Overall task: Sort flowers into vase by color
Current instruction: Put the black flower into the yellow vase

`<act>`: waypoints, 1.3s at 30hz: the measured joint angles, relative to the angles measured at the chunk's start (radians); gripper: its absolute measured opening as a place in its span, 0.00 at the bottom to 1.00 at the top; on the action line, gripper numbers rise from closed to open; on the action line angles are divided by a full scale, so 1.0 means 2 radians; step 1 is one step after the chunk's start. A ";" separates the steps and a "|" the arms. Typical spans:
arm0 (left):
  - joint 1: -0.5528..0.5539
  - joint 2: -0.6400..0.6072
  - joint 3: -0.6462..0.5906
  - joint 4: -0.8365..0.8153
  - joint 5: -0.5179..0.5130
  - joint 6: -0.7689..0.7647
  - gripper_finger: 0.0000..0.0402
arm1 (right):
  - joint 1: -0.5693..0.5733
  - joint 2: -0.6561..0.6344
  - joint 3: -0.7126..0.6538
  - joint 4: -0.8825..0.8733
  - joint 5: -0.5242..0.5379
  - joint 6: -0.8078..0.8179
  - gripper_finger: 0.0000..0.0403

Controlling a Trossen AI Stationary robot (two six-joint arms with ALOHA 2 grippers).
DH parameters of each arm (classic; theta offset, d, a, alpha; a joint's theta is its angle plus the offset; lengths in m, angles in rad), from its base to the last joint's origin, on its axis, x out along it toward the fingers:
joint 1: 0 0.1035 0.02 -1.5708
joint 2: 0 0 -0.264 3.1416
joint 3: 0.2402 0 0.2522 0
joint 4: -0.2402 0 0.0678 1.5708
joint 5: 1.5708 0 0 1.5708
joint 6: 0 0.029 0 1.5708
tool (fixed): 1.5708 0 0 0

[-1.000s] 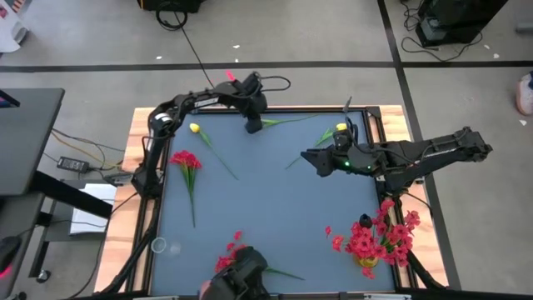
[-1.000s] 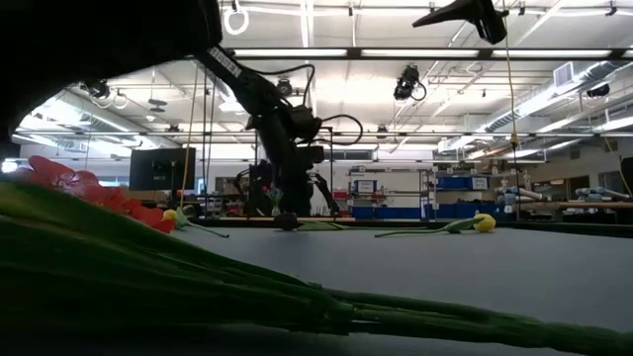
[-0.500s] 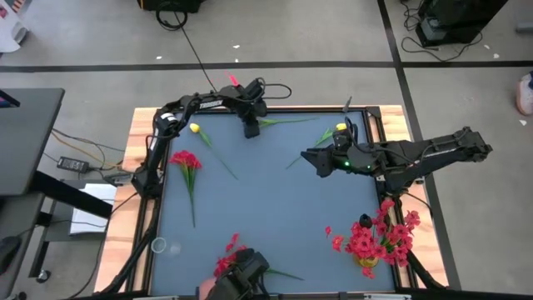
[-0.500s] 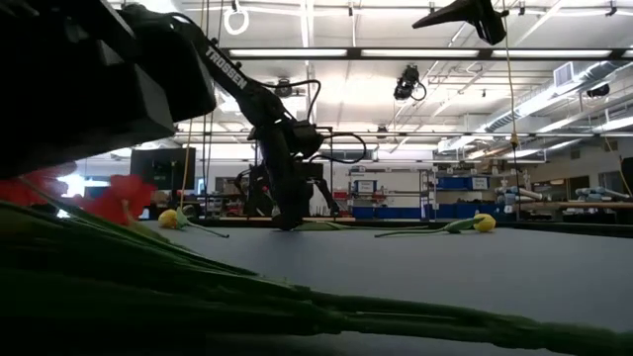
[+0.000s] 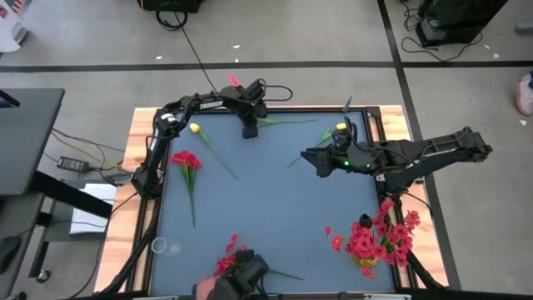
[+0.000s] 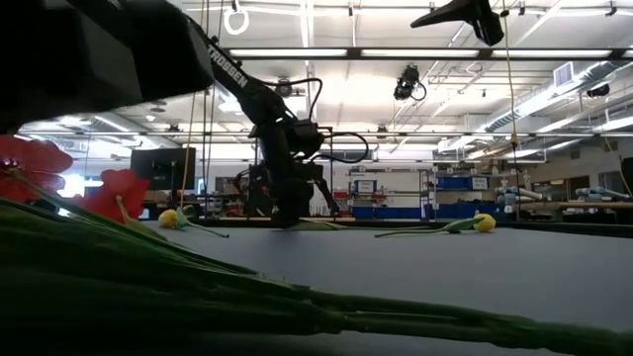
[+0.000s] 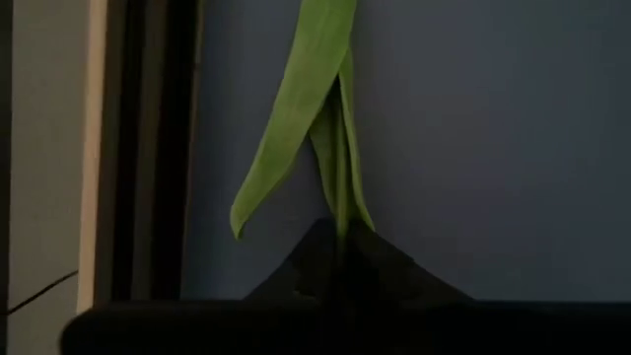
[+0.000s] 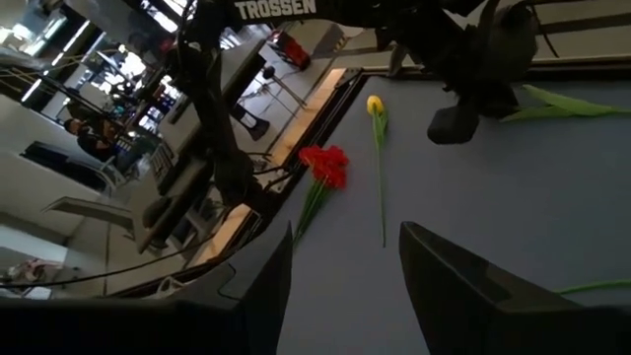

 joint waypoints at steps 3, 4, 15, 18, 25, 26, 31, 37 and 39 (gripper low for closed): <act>-0.006 -0.008 -0.001 -0.018 -0.016 0.014 0.07 | 0.000 0.000 0.000 0.000 -0.002 0.000 0.49; -0.008 -0.012 -0.001 -0.026 -0.023 0.020 0.07 | 0.000 0.000 0.000 -0.001 -0.002 0.000 0.49; -0.045 -0.108 -0.002 -0.083 -0.036 0.084 0.07 | 0.001 0.000 0.000 -0.025 -0.006 -0.003 0.49; -0.069 -0.136 -0.001 -0.098 -0.035 0.135 0.07 | 0.001 0.000 0.000 -0.051 -0.008 -0.003 0.49; -0.133 -0.190 -0.001 -0.103 -0.037 0.233 0.07 | 0.001 0.000 0.000 -0.082 -0.016 -0.008 0.49; -0.143 -0.194 -0.001 -0.103 -0.037 0.244 0.07 | 0.001 0.000 0.000 -0.081 -0.019 -0.013 0.49; -0.192 -0.212 -0.001 -0.095 -0.068 0.296 0.07 | 0.001 0.000 0.000 -0.082 -0.049 -0.034 0.49; -0.249 -0.220 -0.001 -0.079 -0.115 0.319 0.07 | 0.000 0.000 0.000 -0.080 -0.105 -0.061 0.49; -0.268 -0.222 -0.001 -0.074 -0.127 0.333 0.07 | 0.000 0.000 0.000 -0.078 -0.122 -0.075 0.49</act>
